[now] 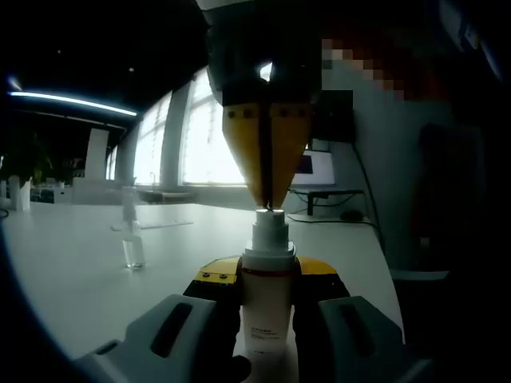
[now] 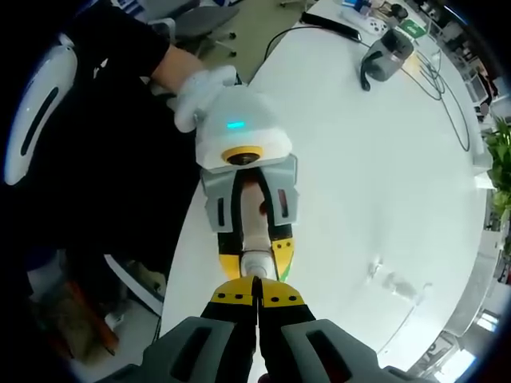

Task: Clamp pump bottle remove cover press pump head put on cover

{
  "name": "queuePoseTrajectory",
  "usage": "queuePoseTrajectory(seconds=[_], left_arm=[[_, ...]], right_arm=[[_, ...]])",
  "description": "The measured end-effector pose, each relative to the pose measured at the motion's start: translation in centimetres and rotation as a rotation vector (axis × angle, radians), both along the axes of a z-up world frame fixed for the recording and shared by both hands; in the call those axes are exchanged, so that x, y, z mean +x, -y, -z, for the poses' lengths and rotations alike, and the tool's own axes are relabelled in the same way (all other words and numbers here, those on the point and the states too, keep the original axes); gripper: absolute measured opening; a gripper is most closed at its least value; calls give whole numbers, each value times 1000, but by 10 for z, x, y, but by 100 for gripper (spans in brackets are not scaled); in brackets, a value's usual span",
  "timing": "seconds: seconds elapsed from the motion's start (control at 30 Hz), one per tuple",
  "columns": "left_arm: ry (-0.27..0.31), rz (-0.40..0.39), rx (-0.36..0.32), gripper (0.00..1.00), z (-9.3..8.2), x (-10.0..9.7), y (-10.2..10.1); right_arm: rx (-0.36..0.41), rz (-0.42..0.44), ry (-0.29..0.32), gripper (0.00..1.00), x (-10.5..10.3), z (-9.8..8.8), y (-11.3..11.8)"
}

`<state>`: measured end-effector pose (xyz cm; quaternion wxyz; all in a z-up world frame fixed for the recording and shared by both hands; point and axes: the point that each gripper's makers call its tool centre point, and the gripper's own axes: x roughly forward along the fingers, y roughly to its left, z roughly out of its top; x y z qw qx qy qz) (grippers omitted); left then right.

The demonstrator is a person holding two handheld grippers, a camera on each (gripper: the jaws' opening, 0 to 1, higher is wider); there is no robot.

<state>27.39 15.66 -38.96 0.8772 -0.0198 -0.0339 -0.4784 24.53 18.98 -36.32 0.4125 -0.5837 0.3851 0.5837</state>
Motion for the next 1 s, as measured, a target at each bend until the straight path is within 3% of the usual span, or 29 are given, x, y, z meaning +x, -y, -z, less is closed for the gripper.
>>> queuePoseTrajectory(seconds=[1.0], left_arm=[[0,0,0,15,-1,-1,1]], right_arm=[[15,-2,5,0,-1,-7,1]])
